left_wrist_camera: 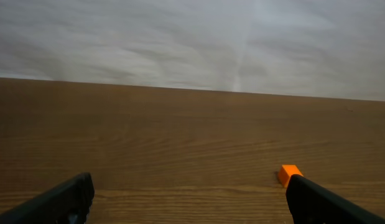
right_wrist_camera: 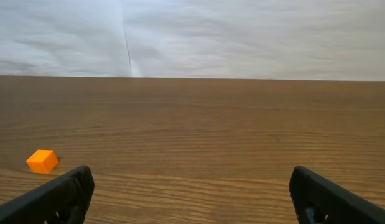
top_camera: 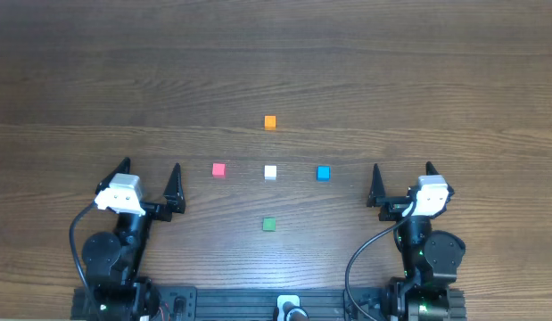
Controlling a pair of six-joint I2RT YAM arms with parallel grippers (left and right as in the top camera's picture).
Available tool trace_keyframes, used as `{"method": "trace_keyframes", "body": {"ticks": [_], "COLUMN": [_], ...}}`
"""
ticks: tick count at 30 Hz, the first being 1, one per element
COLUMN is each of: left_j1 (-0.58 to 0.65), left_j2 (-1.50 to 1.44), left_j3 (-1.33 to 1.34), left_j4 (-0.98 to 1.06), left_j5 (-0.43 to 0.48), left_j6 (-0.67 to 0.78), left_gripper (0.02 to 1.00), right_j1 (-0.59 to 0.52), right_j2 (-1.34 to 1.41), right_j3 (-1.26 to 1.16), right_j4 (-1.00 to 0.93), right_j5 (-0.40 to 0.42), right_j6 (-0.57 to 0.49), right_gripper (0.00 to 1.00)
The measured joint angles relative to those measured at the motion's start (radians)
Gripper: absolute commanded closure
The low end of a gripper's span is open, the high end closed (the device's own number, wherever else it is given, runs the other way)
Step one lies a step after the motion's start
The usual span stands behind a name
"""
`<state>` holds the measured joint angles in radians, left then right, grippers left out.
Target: Stack Cubes
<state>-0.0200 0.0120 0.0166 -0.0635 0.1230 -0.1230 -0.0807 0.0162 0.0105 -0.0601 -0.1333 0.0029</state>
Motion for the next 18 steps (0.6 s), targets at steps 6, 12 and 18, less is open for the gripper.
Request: {"method": "trace_keyframes", "body": {"ticks": [6,12,18], "left_j1": [0.0,0.0,-0.037], "left_j2": [0.0,0.0,0.153], "left_j3": [0.0,0.0,0.074], "left_j4": [0.0,0.0,-0.077], "left_j5": [0.0,0.009,0.062], "left_j6": [0.0,-0.092,-0.178], "left_gripper": [0.018,0.018,0.02], "right_j1": [0.0,0.0,0.0], "right_j2": [0.0,0.0,0.0], "right_j3": [0.0,0.0,0.0], "right_j4": [0.0,0.0,0.0], "right_j5": [0.0,0.0,0.0], "right_j6": [0.0,0.0,0.0], "right_gripper": [0.009,0.007,0.009]}}
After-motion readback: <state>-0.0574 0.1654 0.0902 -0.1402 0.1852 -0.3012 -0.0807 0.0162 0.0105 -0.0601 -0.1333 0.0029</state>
